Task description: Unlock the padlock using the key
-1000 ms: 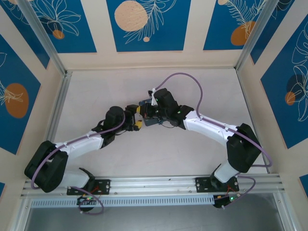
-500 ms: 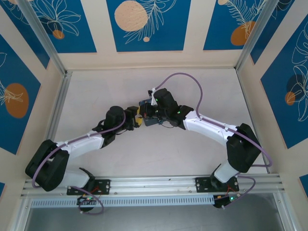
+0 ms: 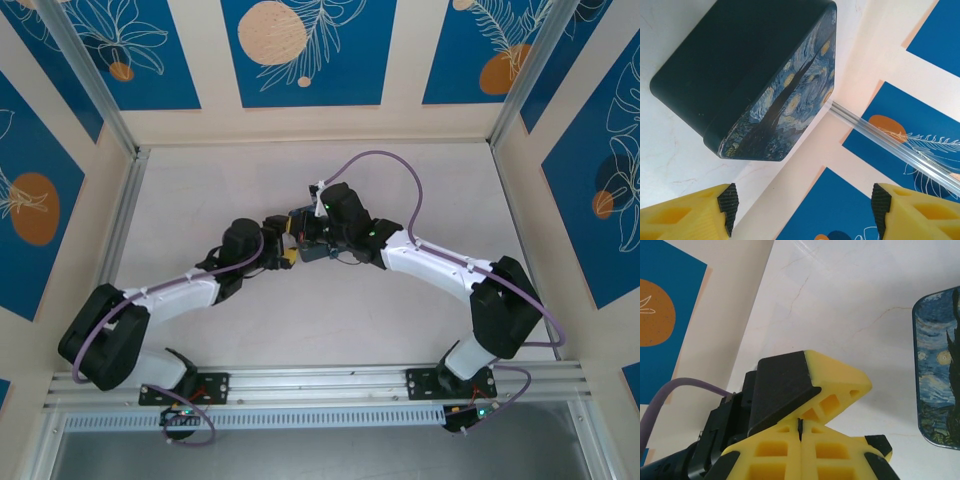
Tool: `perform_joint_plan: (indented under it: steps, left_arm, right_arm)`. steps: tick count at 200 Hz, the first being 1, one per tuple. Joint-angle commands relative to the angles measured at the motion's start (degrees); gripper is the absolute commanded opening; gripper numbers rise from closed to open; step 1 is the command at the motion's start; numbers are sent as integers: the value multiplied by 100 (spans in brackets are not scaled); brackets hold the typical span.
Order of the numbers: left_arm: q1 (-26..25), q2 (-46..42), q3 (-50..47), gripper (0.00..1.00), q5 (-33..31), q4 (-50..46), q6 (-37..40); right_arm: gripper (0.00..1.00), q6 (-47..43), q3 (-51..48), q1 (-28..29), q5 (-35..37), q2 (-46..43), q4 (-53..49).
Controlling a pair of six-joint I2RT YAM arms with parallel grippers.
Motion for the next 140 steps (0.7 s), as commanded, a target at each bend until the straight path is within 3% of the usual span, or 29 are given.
perform_joint_plan:
  steps: [1, 140]
  left_arm:
    - [-64, 39, 172, 73, -17, 246, -81]
    - [-57, 146, 245, 37, -143, 541, -195]
  right_arm:
    - [0, 120, -75, 0, 57, 111, 150]
    - [0, 486, -548, -52, 20, 139, 438]
